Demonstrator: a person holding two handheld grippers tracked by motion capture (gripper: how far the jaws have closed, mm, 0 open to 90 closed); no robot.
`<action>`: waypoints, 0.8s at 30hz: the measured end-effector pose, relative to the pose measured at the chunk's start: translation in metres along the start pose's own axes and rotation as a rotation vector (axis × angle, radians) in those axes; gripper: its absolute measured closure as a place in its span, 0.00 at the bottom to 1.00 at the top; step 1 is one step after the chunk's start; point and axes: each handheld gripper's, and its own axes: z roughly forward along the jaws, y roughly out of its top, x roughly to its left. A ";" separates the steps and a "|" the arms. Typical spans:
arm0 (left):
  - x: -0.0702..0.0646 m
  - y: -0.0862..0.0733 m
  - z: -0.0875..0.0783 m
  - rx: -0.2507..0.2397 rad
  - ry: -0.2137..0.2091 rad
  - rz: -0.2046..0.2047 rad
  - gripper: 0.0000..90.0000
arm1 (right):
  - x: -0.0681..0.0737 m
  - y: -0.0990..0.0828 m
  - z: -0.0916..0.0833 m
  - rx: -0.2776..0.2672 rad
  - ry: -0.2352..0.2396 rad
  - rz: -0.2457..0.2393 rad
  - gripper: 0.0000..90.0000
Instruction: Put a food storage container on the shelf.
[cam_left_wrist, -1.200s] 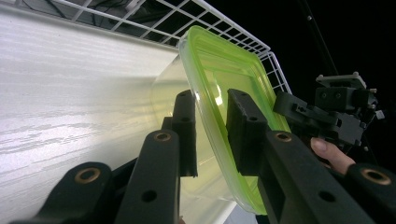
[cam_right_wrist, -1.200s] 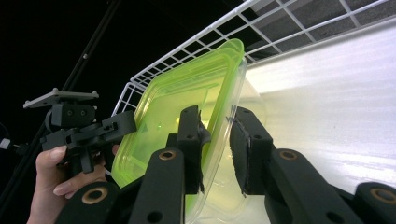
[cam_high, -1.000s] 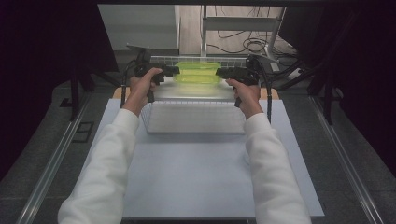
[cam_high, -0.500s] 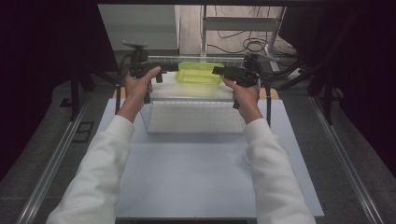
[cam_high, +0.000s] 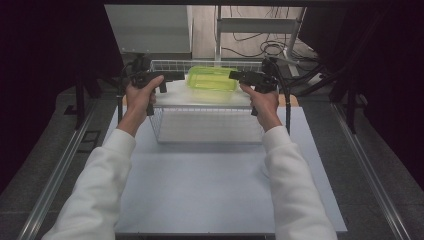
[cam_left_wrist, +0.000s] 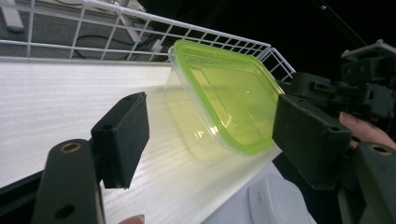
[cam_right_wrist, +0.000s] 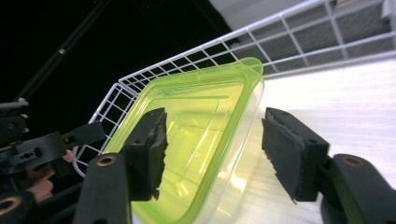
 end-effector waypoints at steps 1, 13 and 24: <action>-0.002 -0.002 -0.003 0.002 -0.003 0.016 0.30 | 0.005 0.000 -0.008 -0.008 -0.023 -0.052 0.41; -0.031 -0.039 -0.050 0.043 -0.021 0.204 0.31 | 0.025 -0.020 -0.068 0.034 -0.022 -0.284 0.38; -0.055 -0.112 -0.086 0.091 0.010 0.327 0.30 | 0.022 -0.096 -0.120 0.148 -0.016 -0.497 0.36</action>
